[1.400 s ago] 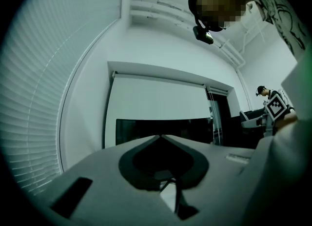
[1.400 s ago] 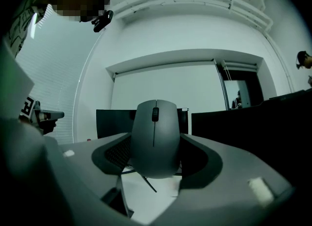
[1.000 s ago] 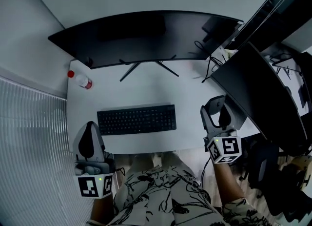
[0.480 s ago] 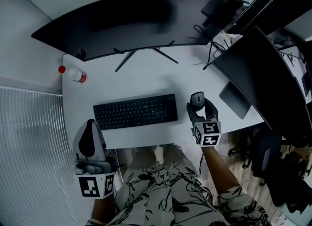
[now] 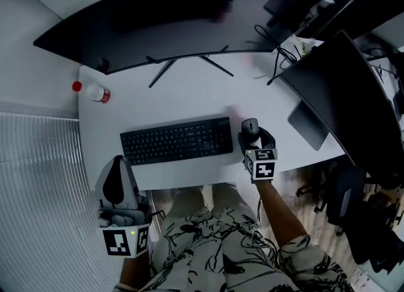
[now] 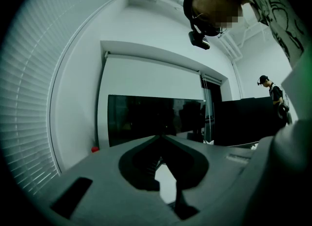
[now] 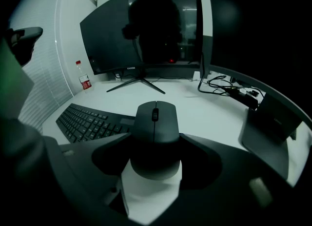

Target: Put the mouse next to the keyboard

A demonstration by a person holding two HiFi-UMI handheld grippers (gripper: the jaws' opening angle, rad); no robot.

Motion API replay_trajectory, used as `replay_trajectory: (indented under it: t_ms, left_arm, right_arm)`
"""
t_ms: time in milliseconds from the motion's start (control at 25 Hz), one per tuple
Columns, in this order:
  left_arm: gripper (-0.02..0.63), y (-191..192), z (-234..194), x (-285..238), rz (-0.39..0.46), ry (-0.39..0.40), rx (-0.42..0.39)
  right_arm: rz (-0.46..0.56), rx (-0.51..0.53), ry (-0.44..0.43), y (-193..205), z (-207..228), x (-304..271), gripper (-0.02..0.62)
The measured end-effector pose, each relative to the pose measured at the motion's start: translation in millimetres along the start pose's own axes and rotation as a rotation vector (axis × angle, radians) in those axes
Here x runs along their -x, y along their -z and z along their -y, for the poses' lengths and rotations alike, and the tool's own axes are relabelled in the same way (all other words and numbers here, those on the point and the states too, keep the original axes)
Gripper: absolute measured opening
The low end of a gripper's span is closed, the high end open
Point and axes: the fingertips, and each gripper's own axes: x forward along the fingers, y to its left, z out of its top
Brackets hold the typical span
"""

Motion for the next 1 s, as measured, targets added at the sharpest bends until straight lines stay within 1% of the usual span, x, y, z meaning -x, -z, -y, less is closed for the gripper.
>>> replay_trajectory:
  t_ms: [320, 480, 1000]
  left_arm:
    - [0.002, 10, -7, -4, -0.022, 0.002, 0.003]
    - [0.001, 15, -10, -7, -0.036, 0.005, 0.007]
    - [0.002, 24, -20, -18, -0.057, 0.001, 0.018]
  right_arm:
    - [-0.09, -0.038, 0.025, 16, 4, -20, 0.302]
    - [-0.119, -0.057, 0.031, 18, 5, -26, 0.302]
    - [-0.139, -0.051, 0.039, 15, 4, -45, 0.302]
